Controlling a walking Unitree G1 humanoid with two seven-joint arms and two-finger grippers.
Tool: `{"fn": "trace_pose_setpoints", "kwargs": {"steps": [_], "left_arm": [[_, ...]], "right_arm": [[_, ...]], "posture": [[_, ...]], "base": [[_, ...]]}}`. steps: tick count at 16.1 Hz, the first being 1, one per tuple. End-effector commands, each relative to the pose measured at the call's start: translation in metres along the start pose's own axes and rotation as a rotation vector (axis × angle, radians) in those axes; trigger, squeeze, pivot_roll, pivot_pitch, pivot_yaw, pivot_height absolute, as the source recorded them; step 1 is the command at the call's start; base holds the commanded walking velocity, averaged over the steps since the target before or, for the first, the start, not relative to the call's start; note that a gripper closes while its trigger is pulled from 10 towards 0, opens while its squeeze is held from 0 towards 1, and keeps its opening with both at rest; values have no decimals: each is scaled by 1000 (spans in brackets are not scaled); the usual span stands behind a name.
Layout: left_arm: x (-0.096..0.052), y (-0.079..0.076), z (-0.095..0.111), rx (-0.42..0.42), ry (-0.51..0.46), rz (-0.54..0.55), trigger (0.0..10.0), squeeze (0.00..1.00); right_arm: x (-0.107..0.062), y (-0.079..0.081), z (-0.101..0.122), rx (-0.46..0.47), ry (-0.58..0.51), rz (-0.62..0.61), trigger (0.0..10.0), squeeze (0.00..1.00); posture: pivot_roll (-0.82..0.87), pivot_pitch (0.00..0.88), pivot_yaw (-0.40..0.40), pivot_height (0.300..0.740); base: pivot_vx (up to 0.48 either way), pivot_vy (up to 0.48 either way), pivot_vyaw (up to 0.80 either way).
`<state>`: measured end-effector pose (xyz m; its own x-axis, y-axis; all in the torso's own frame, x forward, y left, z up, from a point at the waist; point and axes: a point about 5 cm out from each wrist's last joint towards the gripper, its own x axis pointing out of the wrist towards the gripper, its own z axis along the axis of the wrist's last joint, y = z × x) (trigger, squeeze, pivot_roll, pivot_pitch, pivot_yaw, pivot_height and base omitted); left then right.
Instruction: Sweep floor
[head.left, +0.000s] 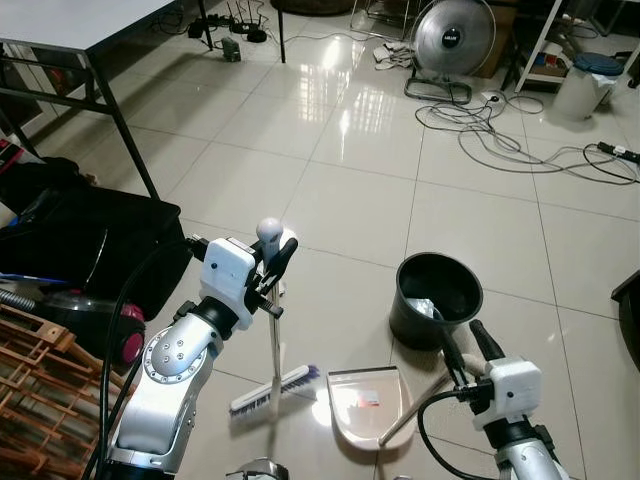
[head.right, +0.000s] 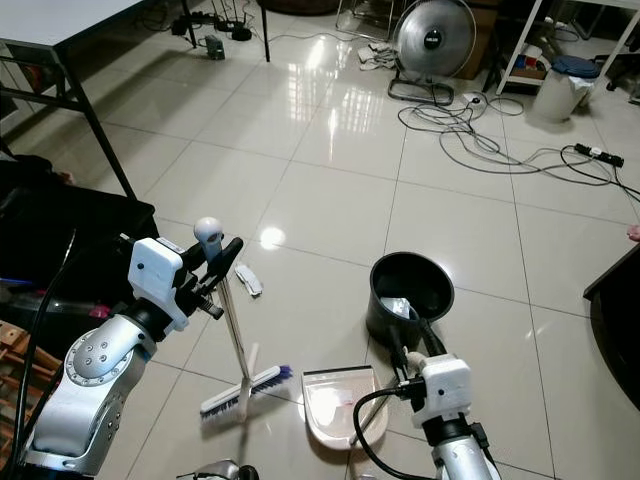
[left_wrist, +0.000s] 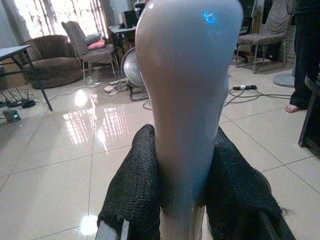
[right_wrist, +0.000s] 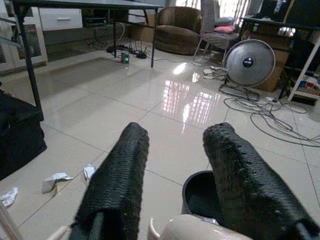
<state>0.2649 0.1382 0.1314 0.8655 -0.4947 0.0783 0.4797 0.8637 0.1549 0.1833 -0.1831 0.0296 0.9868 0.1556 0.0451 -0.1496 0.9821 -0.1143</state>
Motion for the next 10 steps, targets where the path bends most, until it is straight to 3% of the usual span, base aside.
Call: {"fn": "trace_pose_setpoints", "kwargs": {"steps": [1,6,7,10], "left_arm": [[2,-1,8,23,-31,-7,10000,0],[2,-2,8,20,-31,-3,10000,0],[3,-2,8,20,-31,-2,10000,0],[3,-1,8,21,-32,5,10000,0]], "right_arm": [[-2,-1,-1,0,17,-5,0,0],[-4,-6,-10,-6,54,-14,0,0],[-4,-7,-10,-17,59,-21,10000,0],[-3,-7,-11,-17,57,-26,10000,0]], "posture": [[51,79,10,740],[31,72,10,740],[31,69,10,740],[30,64,7,740]], "base": [[0,0,0],[0,0,0],[0,0,0],[0,0,0]]}}
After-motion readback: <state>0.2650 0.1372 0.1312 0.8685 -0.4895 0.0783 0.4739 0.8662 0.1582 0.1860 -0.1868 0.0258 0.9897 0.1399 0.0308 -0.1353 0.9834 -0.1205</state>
